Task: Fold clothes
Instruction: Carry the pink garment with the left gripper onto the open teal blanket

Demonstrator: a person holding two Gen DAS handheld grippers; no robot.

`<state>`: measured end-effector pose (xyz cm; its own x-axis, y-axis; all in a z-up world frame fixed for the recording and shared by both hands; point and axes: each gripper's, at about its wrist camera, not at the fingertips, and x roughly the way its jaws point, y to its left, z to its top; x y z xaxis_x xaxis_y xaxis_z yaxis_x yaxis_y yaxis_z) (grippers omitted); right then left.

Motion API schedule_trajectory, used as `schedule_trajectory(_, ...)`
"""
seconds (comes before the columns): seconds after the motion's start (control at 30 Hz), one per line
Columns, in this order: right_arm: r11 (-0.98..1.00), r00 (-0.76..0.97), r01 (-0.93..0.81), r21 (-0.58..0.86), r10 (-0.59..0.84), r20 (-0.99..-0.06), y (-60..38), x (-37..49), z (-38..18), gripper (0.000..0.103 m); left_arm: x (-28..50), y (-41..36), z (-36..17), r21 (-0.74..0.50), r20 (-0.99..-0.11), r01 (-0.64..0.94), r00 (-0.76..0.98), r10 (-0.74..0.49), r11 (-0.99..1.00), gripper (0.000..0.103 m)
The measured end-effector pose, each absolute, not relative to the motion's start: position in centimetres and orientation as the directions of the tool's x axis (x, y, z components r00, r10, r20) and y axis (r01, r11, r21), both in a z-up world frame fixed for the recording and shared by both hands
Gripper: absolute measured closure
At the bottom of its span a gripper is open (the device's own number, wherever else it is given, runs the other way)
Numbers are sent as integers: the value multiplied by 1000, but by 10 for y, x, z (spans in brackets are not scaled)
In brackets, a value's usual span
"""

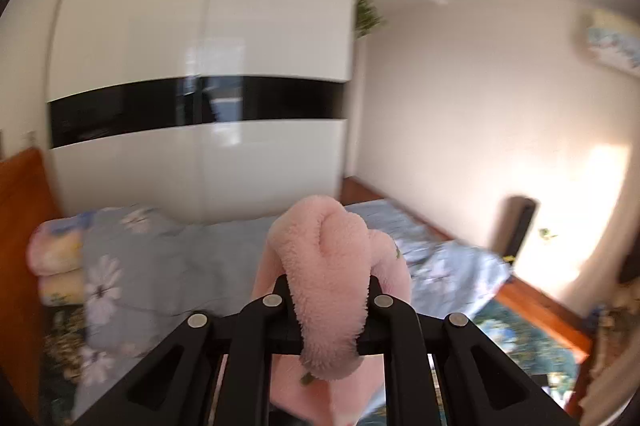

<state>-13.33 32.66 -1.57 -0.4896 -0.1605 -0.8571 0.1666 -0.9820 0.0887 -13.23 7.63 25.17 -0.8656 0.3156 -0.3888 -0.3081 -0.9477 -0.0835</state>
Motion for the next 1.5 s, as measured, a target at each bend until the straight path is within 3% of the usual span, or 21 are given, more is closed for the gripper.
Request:
schedule_trajectory(0.23, -997, -541, -39, 67, -35, -840, 402, -88, 8, 0, -102, 128, 293, -221, -288, -552, -751, 594, -804, 89)
schedule_trajectory(0.43, -977, -534, -207, 57, 64, -843, 464, -60, 7, 0, -93, 105, 282, -284, -260, -589, -712, 652, -757, 88)
schedule_trajectory(0.57, -957, -487, -287, 38, 111, -866, 496, -39, -9, 0, -78, 87, 200, -275, -448, -497, -691, 567, -823, 88)
schedule_trajectory(0.73, -957, -425, -291, 20, 111, -898, 496, -27, -35, 0, -64, 49, 30, -264, -766, -240, -536, 354, -934, 88)
schedule_trajectory(0.87, -968, -389, -249, 25, 76, -918, 476, -32, -54, 0, -4, 18, -82, -154, -913, -60, -374, 165, -986, 88)
schedule_trajectory(1.0, -986, -345, -166, 23, 36, -938, 446, -43, -71, 0, 41, -40, -134, -126, -954, 161, -289, 75, -979, 88)
schedule_trajectory(1.13, -998, -300, -59, 11, 7, -954, 412, -51, -91, 0, 58, -85, -147, -100, -966, 337, -258, 11, -936, 88)
schedule_trajectory(1.3, -989, -211, -27, 144, -135, -968, 384, -70, -138, 0, 64, -117, -158, -78, -984, 441, -178, -1, -894, 87)
schedule_trajectory(1.5, -956, -70, -38, 291, -288, -955, 356, -97, -209, 0, 59, -111, -166, -51, -993, 493, -118, -8, -869, 77)
